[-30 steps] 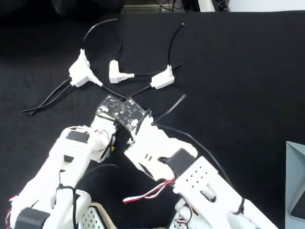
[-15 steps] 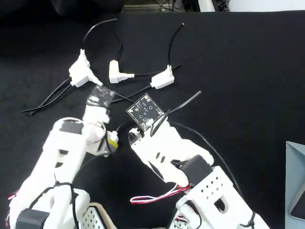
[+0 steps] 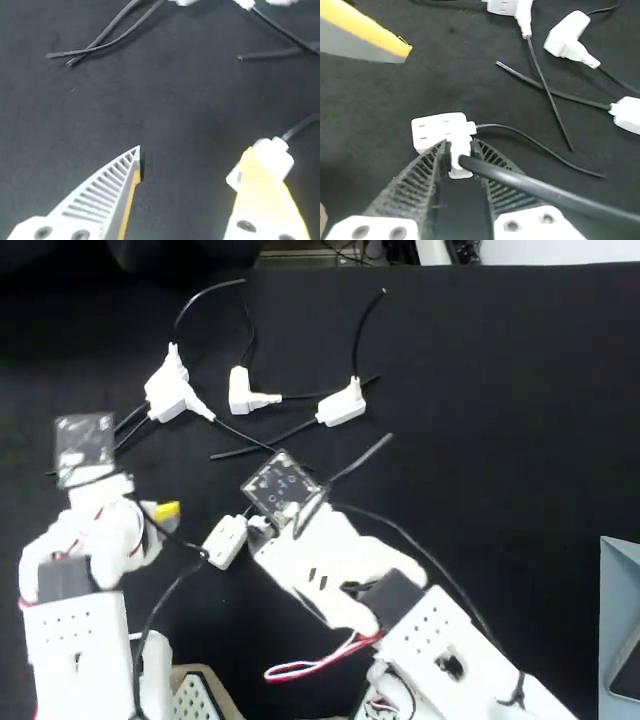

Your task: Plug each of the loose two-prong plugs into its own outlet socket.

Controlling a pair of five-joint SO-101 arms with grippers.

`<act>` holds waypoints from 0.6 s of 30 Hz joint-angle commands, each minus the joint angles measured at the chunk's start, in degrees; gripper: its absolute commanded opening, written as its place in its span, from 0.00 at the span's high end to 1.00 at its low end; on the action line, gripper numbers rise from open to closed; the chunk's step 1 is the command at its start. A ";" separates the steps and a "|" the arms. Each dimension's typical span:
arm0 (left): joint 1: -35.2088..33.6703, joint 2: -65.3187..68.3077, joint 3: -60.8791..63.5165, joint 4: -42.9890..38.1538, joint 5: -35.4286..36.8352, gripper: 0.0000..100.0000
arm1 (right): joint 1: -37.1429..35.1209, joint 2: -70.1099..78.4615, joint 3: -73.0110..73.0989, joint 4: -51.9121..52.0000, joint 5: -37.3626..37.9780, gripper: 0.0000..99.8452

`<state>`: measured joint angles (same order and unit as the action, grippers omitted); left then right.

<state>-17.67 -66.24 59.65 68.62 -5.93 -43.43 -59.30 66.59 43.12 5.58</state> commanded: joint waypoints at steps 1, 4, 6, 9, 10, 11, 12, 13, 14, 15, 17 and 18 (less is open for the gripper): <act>-3.91 -10.37 7.52 -4.75 5.36 0.69 | -3.52 9.63 -2.59 -6.86 0.26 0.99; -8.31 -15.38 11.65 -8.09 8.18 0.70 | -6.15 17.63 -4.44 -11.08 0.00 0.99; -11.56 -18.11 12.88 -8.70 9.58 0.70 | -7.30 22.37 -5.93 -13.10 0.00 0.99; -14.02 -20.57 13.49 -8.53 10.81 0.70 | -7.74 28.44 -8.57 -15.65 0.00 0.99; -14.46 -21.19 14.20 -8.53 11.08 0.70 | -7.74 30.20 -9.36 -16.35 0.00 0.99; -14.46 -21.63 14.81 -8.79 11.34 0.70 | -7.74 31.52 -10.15 -16.97 0.00 0.99; -14.46 -21.89 15.25 -8.88 11.34 0.70 | -7.74 32.84 -10.95 -17.49 0.09 0.99; -14.46 -22.07 15.60 -8.97 11.34 0.70 | -7.74 33.98 -11.82 -17.49 0.18 0.99; -14.46 -22.24 15.78 -8.97 11.34 0.70 | -7.74 35.03 -12.79 -17.49 0.26 0.99; -14.73 -22.24 15.78 -8.79 11.25 0.70 | -7.74 36.09 -13.85 -17.49 0.26 0.99; -14.73 -22.24 15.78 -8.79 11.25 0.70 | -7.74 37.58 -15.78 -17.32 0.26 0.99; -14.73 -22.24 15.78 -8.70 11.25 0.70 | -7.74 38.29 -16.48 -17.14 0.35 0.99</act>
<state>-31.82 -87.87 75.82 60.79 4.88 -50.29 -23.08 55.96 26.95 5.58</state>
